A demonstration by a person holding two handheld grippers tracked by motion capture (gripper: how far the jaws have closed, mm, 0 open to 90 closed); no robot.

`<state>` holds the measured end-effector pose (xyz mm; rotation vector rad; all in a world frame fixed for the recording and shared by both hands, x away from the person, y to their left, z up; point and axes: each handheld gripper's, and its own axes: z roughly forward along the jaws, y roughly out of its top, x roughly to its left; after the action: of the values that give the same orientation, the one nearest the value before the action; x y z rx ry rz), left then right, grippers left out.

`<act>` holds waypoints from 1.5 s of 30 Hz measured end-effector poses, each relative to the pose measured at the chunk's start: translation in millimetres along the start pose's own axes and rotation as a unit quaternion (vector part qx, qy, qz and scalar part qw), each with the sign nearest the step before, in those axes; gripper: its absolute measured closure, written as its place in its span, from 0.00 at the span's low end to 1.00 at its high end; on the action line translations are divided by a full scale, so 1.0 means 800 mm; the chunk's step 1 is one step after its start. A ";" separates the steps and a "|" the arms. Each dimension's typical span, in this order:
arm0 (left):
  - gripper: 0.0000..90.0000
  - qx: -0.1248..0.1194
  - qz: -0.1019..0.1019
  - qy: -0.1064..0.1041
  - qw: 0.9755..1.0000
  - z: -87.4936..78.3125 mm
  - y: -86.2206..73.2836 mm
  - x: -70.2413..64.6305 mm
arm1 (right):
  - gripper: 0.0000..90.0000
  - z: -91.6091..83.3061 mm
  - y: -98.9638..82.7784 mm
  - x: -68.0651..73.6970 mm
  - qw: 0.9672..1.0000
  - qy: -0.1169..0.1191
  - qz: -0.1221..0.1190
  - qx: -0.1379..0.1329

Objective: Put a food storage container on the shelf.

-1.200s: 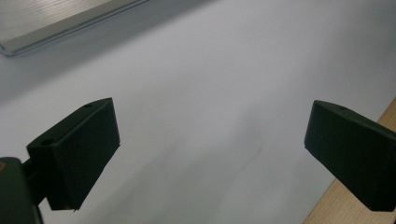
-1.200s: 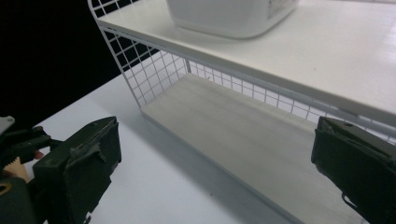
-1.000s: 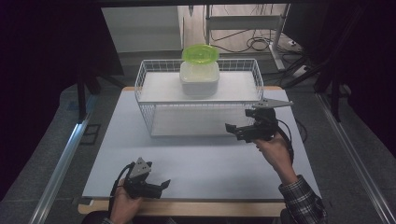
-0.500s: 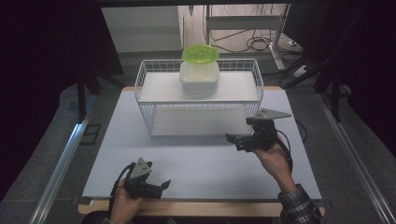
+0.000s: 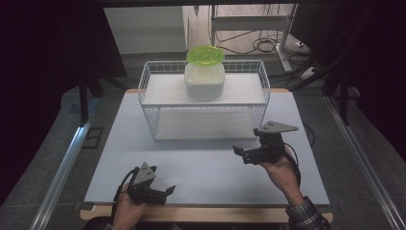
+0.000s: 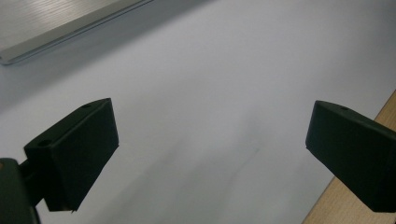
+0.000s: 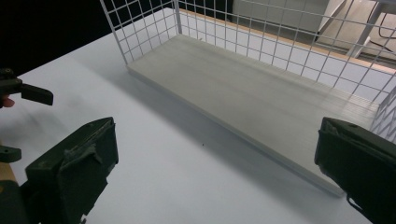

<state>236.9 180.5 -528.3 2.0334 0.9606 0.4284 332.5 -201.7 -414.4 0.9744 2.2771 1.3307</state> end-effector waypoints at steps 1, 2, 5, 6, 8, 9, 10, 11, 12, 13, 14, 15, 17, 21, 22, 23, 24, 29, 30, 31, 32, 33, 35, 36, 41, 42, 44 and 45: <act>0.02 0.000 0.000 0.000 1.000 0.000 0.000 0.000 | 0.00 0.000 -0.001 0.000 1.000 -0.001 -0.001 0.001; 0.02 0.000 0.000 0.000 1.000 0.000 0.000 -0.001 | 0.00 -0.001 -0.003 0.001 1.000 -0.002 -0.001 0.002; 0.02 0.000 0.001 0.000 1.000 0.000 0.000 -0.001 | 0.00 -0.001 -0.008 0.002 1.000 -0.006 -0.003 0.006; 0.02 0.000 0.000 -0.001 1.000 0.000 0.000 -0.001 | 0.00 -0.001 -0.009 0.002 1.000 -0.005 -0.004 0.006; 0.02 0.000 0.000 -0.001 1.000 0.000 0.000 -0.001 | 0.00 -0.001 -0.012 0.003 1.000 -0.007 -0.005 0.009; 0.02 0.000 0.000 -0.001 1.000 0.000 0.000 -0.001 | 0.00 -0.001 -0.014 0.003 1.000 -0.008 -0.006 0.011; 0.02 0.000 0.000 -0.001 1.000 0.000 0.000 -0.001 | 0.00 -0.002 -0.016 0.003 1.000 -0.010 -0.005 0.012; 0.02 0.000 0.001 -0.001 1.000 0.000 0.000 -0.001 | 0.00 -0.002 -0.018 0.004 1.000 -0.011 -0.005 0.014; 0.02 0.001 0.001 -0.001 1.000 0.000 0.000 -0.001 | 0.00 -0.002 -0.020 0.004 1.000 -0.012 -0.005 0.015; 0.02 0.001 0.001 -0.001 1.000 0.000 0.000 -0.001 | 0.00 -0.003 -0.023 0.004 1.000 -0.013 -0.004 0.017; 0.02 0.001 0.001 -0.001 1.000 0.000 0.000 -0.001 | 0.00 -0.003 -0.024 0.004 1.000 -0.013 -0.004 0.018; 0.02 0.001 0.001 -0.001 1.000 0.000 0.000 -0.001 | 0.00 -0.003 -0.026 0.004 1.000 -0.013 -0.002 0.019; 0.02 0.001 0.002 0.000 1.000 0.000 0.000 0.000 | 0.00 -0.004 -0.031 0.004 1.000 -0.014 -0.002 0.022; 0.02 0.001 0.001 -0.001 1.000 0.000 0.000 0.000 | 0.00 -0.005 -0.040 0.005 0.999 -0.021 -0.008 0.027; 0.02 0.001 0.001 -0.001 1.000 0.000 0.000 0.000 | 0.00 -0.005 -0.042 0.005 0.999 -0.023 -0.010 0.028; 0.02 0.001 0.001 -0.001 1.000 0.000 0.000 0.000 | 0.00 -0.006 -0.044 0.006 0.999 -0.024 -0.012 0.028; 0.02 0.001 0.001 -0.001 1.000 0.000 0.000 0.000 | 0.00 -0.006 -0.046 0.006 0.999 -0.025 -0.013 0.029; 0.02 0.000 -0.002 0.001 1.000 0.000 -0.001 0.002 | 0.00 -0.010 -0.056 0.006 0.999 -0.029 -0.012 0.032; 0.02 0.000 -0.003 0.001 1.000 0.000 -0.001 0.002 | 0.00 -0.011 -0.058 0.006 0.999 -0.031 -0.012 0.032; 0.02 -0.001 -0.004 0.001 1.000 -0.001 -0.001 0.002 | 0.00 -0.012 -0.060 0.006 0.999 -0.032 -0.013 0.032; 0.02 -0.001 -0.004 0.001 1.000 -0.001 -0.001 0.002 | 0.00 -0.013 -0.062 0.006 0.999 -0.033 -0.012 0.032; 0.02 -0.001 -0.004 0.001 1.000 -0.001 -0.001 0.002 | 0.00 -0.014 -0.064 0.006 0.999 -0.034 -0.012 0.034; 0.02 0.000 -0.003 0.001 1.000 0.000 -0.001 0.002 | 0.00 -0.016 -0.068 0.005 0.999 -0.037 -0.012 0.033; 0.02 0.000 -0.003 0.001 1.000 0.000 -0.001 0.002 | 0.00 -0.016 -0.069 0.005 0.999 -0.038 -0.011 0.033; 0.02 0.000 -0.005 0.001 1.000 0.000 -0.001 0.003 | 0.00 -0.019 -0.080 0.002 0.998 -0.042 -0.005 0.036; 0.02 0.000 -0.004 0.001 1.000 0.000 -0.001 0.003 | 0.00 -0.019 -0.082 0.002 0.998 -0.043 -0.004 0.038; 0.02 -0.001 -0.004 0.001 1.000 0.001 -0.001 0.003 | 0.00 -0.018 -0.088 0.001 0.998 -0.046 -0.004 0.044; 0.02 -0.001 -0.004 0.001 1.000 0.001 -0.001 0.003 | 0.00 -0.018 -0.089 0.001 0.998 -0.047 -0.004 0.046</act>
<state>238.1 182.1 -529.5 2.0275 0.9693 0.4279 295.7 -233.7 -468.6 1.0336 2.2846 1.1609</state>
